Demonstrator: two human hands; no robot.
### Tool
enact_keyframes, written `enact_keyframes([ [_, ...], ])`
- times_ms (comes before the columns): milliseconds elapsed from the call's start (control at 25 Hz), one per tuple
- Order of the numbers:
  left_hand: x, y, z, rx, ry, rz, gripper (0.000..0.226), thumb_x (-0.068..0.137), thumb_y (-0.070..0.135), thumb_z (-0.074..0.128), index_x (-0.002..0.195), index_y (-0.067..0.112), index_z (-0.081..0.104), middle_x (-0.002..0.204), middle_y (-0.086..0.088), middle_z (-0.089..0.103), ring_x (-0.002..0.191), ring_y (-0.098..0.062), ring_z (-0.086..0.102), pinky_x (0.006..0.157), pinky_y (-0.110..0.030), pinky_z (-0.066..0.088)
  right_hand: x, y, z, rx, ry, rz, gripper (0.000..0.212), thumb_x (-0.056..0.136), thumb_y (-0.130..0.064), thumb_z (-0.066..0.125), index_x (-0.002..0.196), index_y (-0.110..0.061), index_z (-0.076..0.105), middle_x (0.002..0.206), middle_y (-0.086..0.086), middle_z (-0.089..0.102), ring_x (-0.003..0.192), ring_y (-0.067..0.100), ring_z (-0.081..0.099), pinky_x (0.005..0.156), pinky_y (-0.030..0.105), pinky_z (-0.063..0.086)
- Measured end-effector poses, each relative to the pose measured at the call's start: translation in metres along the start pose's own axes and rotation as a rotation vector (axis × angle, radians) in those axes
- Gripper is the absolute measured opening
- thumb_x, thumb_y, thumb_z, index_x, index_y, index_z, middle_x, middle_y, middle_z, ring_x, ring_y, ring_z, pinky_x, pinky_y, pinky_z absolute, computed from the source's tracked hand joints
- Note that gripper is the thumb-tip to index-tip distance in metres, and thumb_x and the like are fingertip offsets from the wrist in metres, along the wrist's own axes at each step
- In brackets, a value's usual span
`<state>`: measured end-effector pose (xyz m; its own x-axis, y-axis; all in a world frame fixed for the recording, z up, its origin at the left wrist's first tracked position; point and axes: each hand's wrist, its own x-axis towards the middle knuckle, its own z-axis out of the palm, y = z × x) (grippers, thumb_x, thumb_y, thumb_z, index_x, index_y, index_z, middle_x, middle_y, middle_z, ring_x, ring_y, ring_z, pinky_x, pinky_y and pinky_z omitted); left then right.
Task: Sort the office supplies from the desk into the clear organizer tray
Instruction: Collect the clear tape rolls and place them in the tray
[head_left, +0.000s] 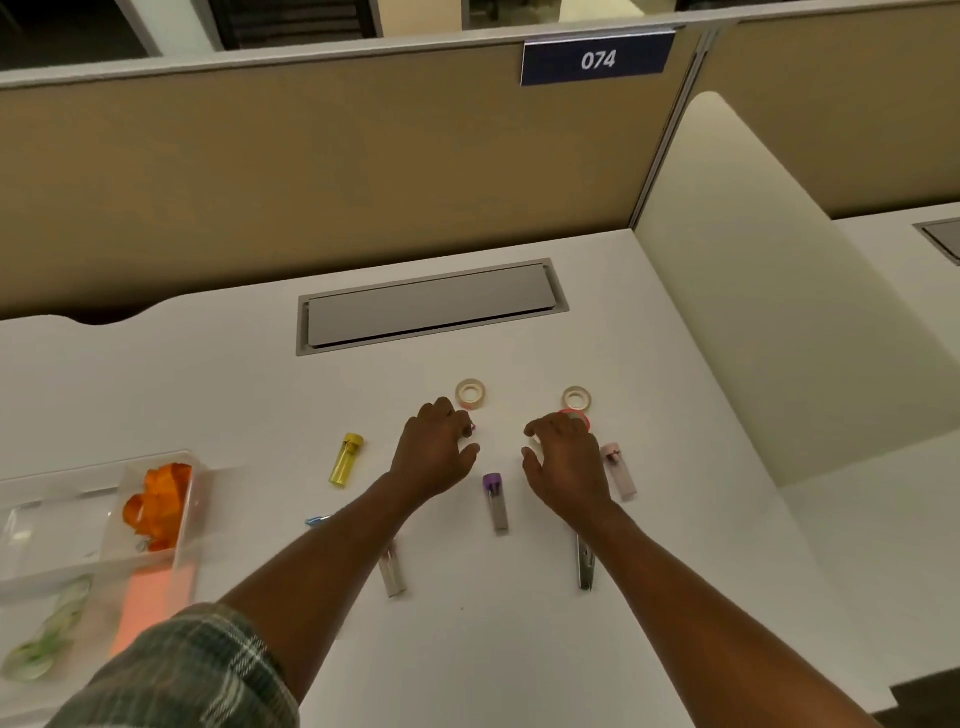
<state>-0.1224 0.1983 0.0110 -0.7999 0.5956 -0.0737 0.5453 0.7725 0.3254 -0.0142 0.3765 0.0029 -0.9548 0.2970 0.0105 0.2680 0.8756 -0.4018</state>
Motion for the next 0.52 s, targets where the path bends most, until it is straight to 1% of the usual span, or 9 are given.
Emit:
enact_keyframes([
  [80,0.015,0.003,0.004,0.063,-0.005,0.002,0.034,0.085,0.040,0.064,0.111,0.018,0.064,0.115,-0.004,0.058,0.103,-0.026,0.055,0.082,-0.034,0.045,0.012,0.008,0.005,-0.125,-0.018,-0.045,0.040,0.087,-0.030,0.063,0.126,-0.020,0.061,0.132,0.004,0.059,0.126,0.030,0.051,0.104,0.044,0.038],
  [160,0.028,0.004,0.009,0.134,-0.047,0.026,0.042,0.085,0.042,0.063,0.120,0.019,0.062,0.134,-0.005,0.054,0.118,-0.027,0.052,0.092,-0.037,0.043,0.024,0.013,0.011,-0.242,-0.094,-0.056,0.054,0.086,-0.033,0.064,0.137,-0.021,0.053,0.145,0.007,0.051,0.137,0.033,0.042,0.114,0.053,0.028],
  [200,0.033,0.003,0.011,0.178,-0.087,0.048,0.046,0.086,0.044,0.061,0.125,0.020,0.061,0.144,-0.005,0.048,0.127,-0.027,0.046,0.098,-0.039,0.040,0.029,0.015,0.013,-0.279,-0.139,-0.050,0.058,0.086,-0.034,0.063,0.141,-0.021,0.049,0.149,0.008,0.047,0.140,0.035,0.039,0.115,0.055,0.025],
  [280,0.042,0.000,0.015,0.239,-0.181,0.075,0.050,0.088,0.049,0.058,0.131,0.023,0.057,0.156,-0.004,0.036,0.142,-0.028,0.031,0.111,-0.043,0.030,0.036,0.019,0.019,-0.309,-0.223,-0.032,0.060,0.087,-0.030,0.059,0.144,-0.021,0.043,0.149,0.009,0.046,0.139,0.036,0.038,0.111,0.055,0.027],
  [360,0.048,-0.003,0.019,0.239,-0.258,0.056,0.053,0.089,0.051,0.057,0.135,0.024,0.055,0.160,-0.004,0.028,0.148,-0.030,0.020,0.118,-0.048,0.019,0.038,0.022,0.025,-0.312,-0.270,-0.022,0.055,0.090,-0.025,0.053,0.144,-0.021,0.041,0.145,0.009,0.047,0.133,0.036,0.040,0.104,0.050,0.033],
  [440,0.051,-0.004,0.023,0.235,-0.312,0.038,0.054,0.089,0.053,0.056,0.135,0.025,0.053,0.161,-0.004,0.025,0.149,-0.030,0.016,0.120,-0.050,0.015,0.038,0.023,0.029,-0.313,-0.276,-0.021,0.049,0.092,-0.024,0.050,0.141,-0.020,0.044,0.143,0.008,0.047,0.128,0.034,0.042,0.098,0.046,0.040],
  [520,0.050,-0.005,0.025,0.252,-0.327,0.036,0.055,0.089,0.055,0.056,0.134,0.023,0.053,0.160,-0.006,0.026,0.148,-0.030,0.019,0.119,-0.051,0.015,0.037,0.022,0.030,-0.303,-0.263,-0.034,0.044,0.095,-0.026,0.049,0.138,-0.021,0.047,0.138,0.007,0.049,0.122,0.032,0.046,0.091,0.042,0.045],
])
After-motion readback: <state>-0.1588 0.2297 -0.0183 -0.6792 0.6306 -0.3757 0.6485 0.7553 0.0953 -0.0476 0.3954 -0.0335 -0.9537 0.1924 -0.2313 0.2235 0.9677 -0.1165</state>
